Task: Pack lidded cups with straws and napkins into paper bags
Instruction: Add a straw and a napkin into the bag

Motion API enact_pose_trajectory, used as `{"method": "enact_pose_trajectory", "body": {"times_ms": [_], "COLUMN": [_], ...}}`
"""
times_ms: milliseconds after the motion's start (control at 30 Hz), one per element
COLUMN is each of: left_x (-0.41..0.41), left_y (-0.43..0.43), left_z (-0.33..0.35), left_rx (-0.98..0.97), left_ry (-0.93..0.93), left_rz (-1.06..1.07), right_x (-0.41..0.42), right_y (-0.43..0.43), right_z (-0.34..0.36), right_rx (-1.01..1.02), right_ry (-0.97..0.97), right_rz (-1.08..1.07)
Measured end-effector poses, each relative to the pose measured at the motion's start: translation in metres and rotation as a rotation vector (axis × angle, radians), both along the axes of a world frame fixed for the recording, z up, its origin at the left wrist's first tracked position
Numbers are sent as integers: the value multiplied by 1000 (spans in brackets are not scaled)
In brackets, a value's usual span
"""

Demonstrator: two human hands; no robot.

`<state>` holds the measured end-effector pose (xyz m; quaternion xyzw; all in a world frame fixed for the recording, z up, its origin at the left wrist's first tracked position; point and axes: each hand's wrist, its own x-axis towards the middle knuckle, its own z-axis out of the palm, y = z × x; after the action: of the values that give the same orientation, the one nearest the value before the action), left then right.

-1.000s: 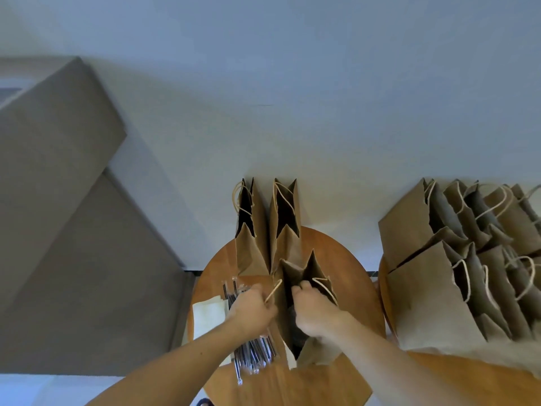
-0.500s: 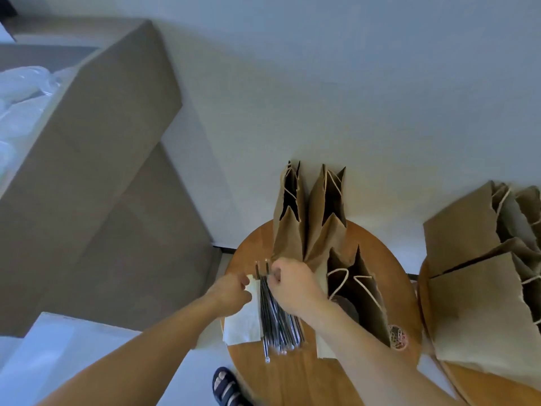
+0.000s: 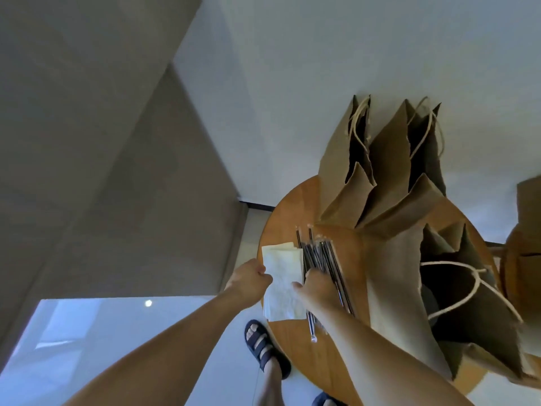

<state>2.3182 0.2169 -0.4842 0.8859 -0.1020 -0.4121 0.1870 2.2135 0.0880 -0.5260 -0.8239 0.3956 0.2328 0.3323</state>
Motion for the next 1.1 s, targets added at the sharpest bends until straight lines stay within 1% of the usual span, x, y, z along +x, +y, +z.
{"method": "enact_pose_trajectory", "body": {"times_ms": [100, 333, 500, 633, 700, 800, 867, 967, 1033, 1100], "left_x": [2, 3, 2, 0, 1, 1, 0, -3, -4, -6], "left_y": [-2, -6, -7, -9, -9, -10, -10, -10, -12, -15], "left_z": [-7, -11, -11, -10, -10, -9, -9, -8, -7, -6], "left_rx": [10, 24, 29, 8, 3, -1, -16, -61, -119, -206], "left_ry": [30, 48, 54, 69, 72, 68, 67, 95, 156, 296], "left_rz": [16, 30, 37, 69, 81, 110, 137, 193, 289, 452], "right_x": [3, -2, -4, -3, -5, -10, -13, -14, -15, -17], "right_y": [2, -4, -4, -2, -1, 1, 3, 5, 5, 5], "right_z": [-17, -40, -42, -47, -46, -40, -34, -21, -12, -3], "right_rx": [-27, -98, -37, -42, -71, -62, -8, 136, 272, 442], "right_ry": [-7, 2, -43, -26, -47, -130, -222, -384, -506, -600], "right_rz": [-13, 30, -59, -1, 19, -20, -68, -195, -327, -476]}}
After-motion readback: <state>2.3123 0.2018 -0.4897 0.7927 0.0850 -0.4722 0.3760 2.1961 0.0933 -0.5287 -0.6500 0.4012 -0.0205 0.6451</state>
